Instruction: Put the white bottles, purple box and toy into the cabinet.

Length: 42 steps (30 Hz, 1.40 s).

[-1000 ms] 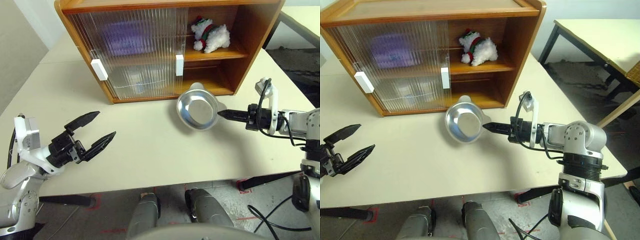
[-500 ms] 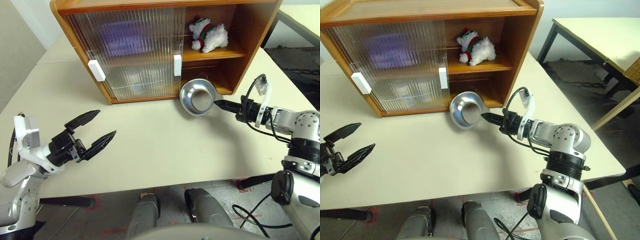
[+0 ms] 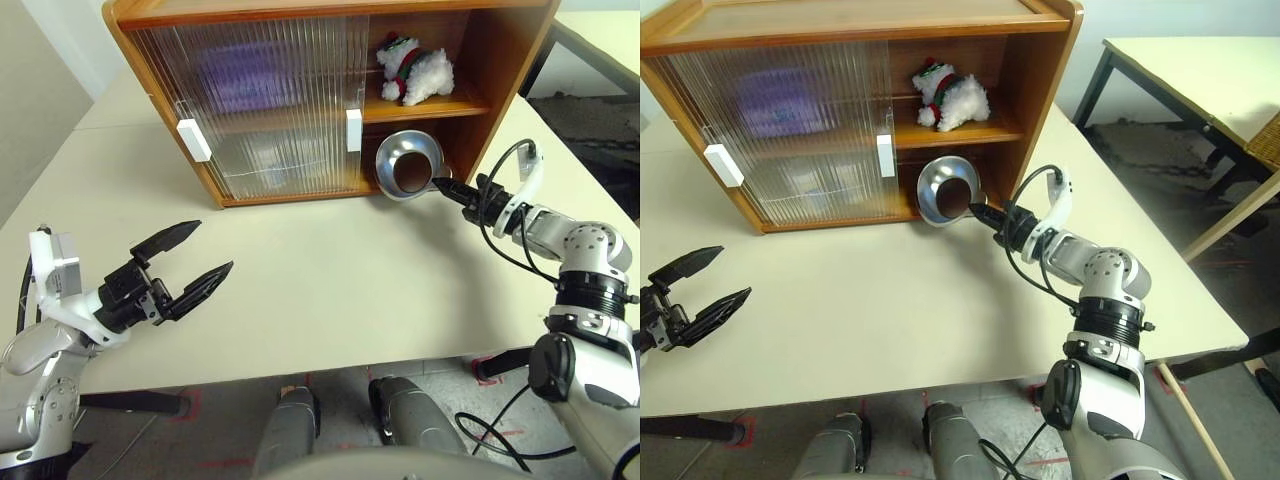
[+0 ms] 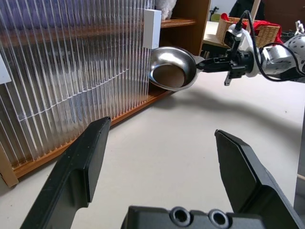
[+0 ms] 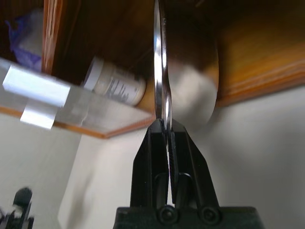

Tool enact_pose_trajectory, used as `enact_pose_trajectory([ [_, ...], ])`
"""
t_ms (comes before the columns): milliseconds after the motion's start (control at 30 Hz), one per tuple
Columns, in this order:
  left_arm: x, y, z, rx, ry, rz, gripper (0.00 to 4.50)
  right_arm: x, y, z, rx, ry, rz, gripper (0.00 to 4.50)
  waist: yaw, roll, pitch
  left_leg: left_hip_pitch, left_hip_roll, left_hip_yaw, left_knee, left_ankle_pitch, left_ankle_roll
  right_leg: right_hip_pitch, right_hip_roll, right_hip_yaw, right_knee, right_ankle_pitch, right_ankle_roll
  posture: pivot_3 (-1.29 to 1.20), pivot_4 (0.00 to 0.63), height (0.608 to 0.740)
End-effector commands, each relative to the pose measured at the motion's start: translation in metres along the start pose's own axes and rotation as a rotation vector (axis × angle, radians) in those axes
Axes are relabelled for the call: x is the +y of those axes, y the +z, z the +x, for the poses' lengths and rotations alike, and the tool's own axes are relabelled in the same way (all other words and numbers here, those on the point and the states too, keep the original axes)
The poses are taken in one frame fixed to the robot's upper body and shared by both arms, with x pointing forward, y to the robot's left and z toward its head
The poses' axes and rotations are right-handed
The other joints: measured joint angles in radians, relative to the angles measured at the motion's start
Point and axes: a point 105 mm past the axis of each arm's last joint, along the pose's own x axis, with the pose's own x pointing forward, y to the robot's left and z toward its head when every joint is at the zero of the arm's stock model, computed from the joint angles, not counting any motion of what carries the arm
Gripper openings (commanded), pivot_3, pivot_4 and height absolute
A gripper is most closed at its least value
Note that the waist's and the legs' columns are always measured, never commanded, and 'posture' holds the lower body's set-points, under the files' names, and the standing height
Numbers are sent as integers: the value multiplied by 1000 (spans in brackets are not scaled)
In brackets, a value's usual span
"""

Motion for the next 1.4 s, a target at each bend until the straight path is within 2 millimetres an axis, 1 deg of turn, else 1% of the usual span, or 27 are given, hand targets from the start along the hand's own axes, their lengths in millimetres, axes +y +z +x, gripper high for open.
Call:
enact_pose_trajectory([
  [33,0,-2,0,13,-4,-4,4500,-19,-7,6,-9,-99,21,6,0,0,0,0,0,0,0,0,0,0,0,0,0,0,0,-115,108,740],
  [200,0,-2,3,11,-11,-3,4500,-23,-8,21,-60,-126,40,6,-1,0,-1,0,0,0,0,0,0,0,0,0,0,3,-5,-115,102,740],
  [333,0,-1,3,11,-11,-1,4500,-25,-13,26,-52,-128,36,6,0,-1,-2,0,0,0,0,0,0,0,0,0,0,4,-6,-115,102,740],
  [500,0,-1,5,8,-17,-1,4500,-26,-12,34,-81,-139,59,6,-1,-1,-2,0,0,0,0,0,0,0,0,0,0,4,-6,-112,103,740],
  [733,-2,-2,9,1,-22,-7,4500,-31,-11,36,-135,-176,94,6,-1,-1,-2,1,1,0,0,0,0,0,0,0,0,5,-7,-113,108,740],
  [867,-2,-2,9,1,-22,-9,4500,-28,-16,38,-109,-156,82,6,-2,-1,-2,1,1,0,0,0,0,0,0,0,0,5,-7,-116,109,740],
  [1000,0,-1,12,-6,-24,-4,4500,-27,-15,38,-106,-159,66,6,-2,-1,-2,1,1,0,0,0,0,0,0,0,0,5,-8,-116,109,740],
  [1233,-1,-2,17,-13,-34,-6,4500,-18,-18,53,-109,-141,47,6,-9,-1,-2,1,1,0,0,0,0,0,0,0,0,6,-8,-122,111,740],
  [1400,-1,-1,15,-11,-31,-5,4500,-18,-19,56,-97,-141,29,6,-10,-1,-2,1,1,0,-1,0,0,-1,0,0,0,6,-8,-116,112,740],
])
